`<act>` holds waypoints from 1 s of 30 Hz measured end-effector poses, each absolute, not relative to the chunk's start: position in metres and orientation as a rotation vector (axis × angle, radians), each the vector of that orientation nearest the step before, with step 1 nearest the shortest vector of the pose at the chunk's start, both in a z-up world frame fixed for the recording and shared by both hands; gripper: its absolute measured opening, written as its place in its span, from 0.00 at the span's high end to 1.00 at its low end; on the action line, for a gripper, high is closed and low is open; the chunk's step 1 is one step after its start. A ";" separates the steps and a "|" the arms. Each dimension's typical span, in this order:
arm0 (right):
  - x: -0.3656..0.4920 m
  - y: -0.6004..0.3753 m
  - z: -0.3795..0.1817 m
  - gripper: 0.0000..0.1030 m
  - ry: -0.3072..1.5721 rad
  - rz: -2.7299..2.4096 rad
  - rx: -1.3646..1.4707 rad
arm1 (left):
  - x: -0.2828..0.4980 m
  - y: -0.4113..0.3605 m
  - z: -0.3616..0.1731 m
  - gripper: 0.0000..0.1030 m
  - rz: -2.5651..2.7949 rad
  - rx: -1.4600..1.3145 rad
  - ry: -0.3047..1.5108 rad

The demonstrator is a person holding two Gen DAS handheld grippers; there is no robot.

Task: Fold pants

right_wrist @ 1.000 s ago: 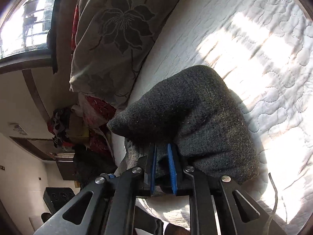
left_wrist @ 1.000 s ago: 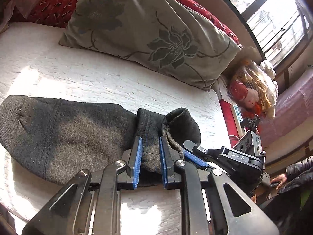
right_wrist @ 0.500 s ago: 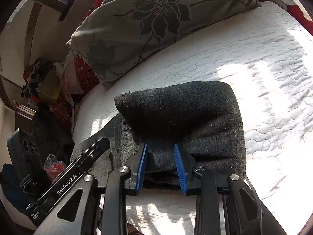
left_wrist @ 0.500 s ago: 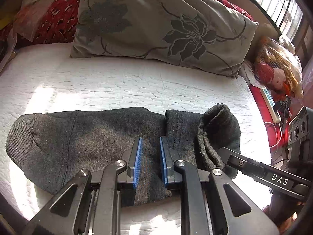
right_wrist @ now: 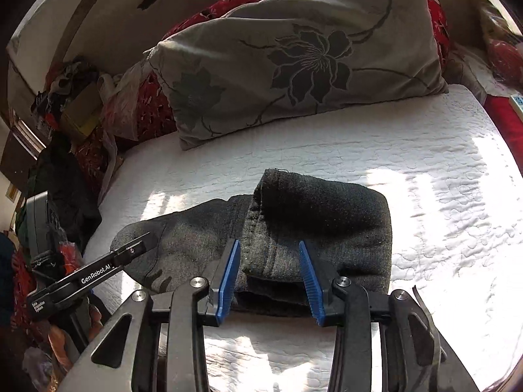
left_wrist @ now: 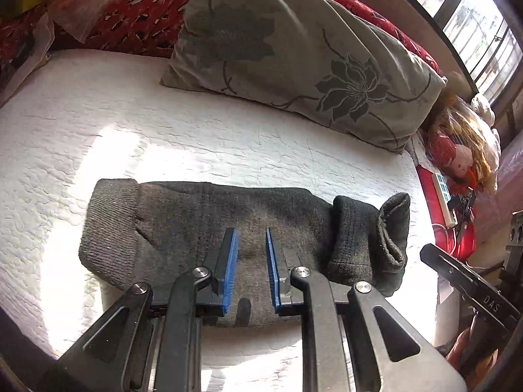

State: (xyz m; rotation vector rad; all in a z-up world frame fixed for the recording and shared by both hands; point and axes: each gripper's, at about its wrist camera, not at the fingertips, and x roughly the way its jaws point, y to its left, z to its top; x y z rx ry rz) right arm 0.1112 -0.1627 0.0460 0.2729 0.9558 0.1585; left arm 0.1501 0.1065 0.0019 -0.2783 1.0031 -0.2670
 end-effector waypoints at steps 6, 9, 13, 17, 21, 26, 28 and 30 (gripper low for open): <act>0.094 -0.049 0.056 0.09 0.823 0.359 -0.048 | 0.183 0.222 -0.009 0.86 -0.101 -0.409 1.043; 0.098 -0.006 0.035 0.09 0.859 0.387 -0.154 | 0.191 0.236 -0.039 0.86 -0.062 -0.426 1.148; 0.099 0.009 0.019 0.09 0.897 0.376 -0.172 | 0.191 0.231 -0.070 0.86 -0.055 -0.466 1.214; 0.110 0.024 0.000 0.09 0.935 0.337 -0.188 | 0.197 0.236 -0.100 0.86 0.025 -0.549 1.263; 0.105 0.077 -0.030 0.09 0.867 0.345 -0.433 | 0.194 0.240 -0.114 0.84 0.039 -0.635 1.237; 0.124 0.090 -0.051 0.70 0.887 0.317 -0.477 | 0.192 0.228 -0.107 0.82 -0.047 -0.689 1.200; 0.125 0.068 -0.035 0.82 0.896 0.336 -0.311 | 0.189 0.227 -0.098 0.85 -0.153 -0.843 1.167; 0.119 0.044 -0.015 0.83 0.875 0.345 -0.187 | 0.184 0.214 -0.079 0.85 -0.200 -0.855 1.130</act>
